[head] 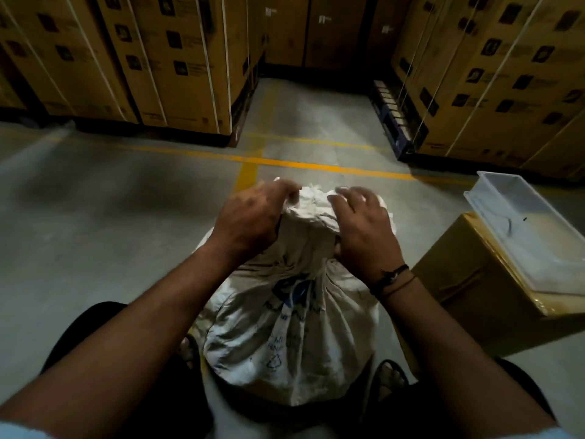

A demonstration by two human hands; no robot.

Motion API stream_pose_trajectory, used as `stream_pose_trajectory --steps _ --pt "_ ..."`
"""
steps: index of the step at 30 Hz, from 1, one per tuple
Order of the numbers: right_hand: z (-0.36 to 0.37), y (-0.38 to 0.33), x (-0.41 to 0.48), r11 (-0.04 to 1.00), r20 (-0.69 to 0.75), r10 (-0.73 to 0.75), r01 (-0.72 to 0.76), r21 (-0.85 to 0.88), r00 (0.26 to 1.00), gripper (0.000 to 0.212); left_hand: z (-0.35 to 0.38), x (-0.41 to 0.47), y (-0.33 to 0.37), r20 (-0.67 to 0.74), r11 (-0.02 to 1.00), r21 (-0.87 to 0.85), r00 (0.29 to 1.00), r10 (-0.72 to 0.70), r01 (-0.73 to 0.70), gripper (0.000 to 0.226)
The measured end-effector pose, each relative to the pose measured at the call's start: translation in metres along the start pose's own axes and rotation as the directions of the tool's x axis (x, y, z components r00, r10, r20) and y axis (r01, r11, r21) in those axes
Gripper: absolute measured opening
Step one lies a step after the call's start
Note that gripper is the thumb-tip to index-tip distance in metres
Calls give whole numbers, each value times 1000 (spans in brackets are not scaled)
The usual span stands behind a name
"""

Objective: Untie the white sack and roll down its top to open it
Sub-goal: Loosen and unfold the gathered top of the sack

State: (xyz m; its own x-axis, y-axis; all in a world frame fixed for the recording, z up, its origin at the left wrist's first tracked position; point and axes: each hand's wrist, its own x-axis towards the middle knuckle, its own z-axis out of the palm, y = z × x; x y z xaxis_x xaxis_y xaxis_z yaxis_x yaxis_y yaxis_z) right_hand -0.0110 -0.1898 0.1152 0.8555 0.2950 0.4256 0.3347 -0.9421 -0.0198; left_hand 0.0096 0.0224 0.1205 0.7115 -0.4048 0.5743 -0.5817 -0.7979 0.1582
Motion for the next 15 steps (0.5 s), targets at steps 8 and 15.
stream_pose_trajectory --steps 8,15 --pt "2 -1 -1 999 -64 -24 25 29 998 69 1 -1 -1 31 999 24 999 31 -32 65" --pt "-3 12 -9 981 219 -55 12 192 974 88 3 0 -23 187 1000 -14 982 9 -6 63"
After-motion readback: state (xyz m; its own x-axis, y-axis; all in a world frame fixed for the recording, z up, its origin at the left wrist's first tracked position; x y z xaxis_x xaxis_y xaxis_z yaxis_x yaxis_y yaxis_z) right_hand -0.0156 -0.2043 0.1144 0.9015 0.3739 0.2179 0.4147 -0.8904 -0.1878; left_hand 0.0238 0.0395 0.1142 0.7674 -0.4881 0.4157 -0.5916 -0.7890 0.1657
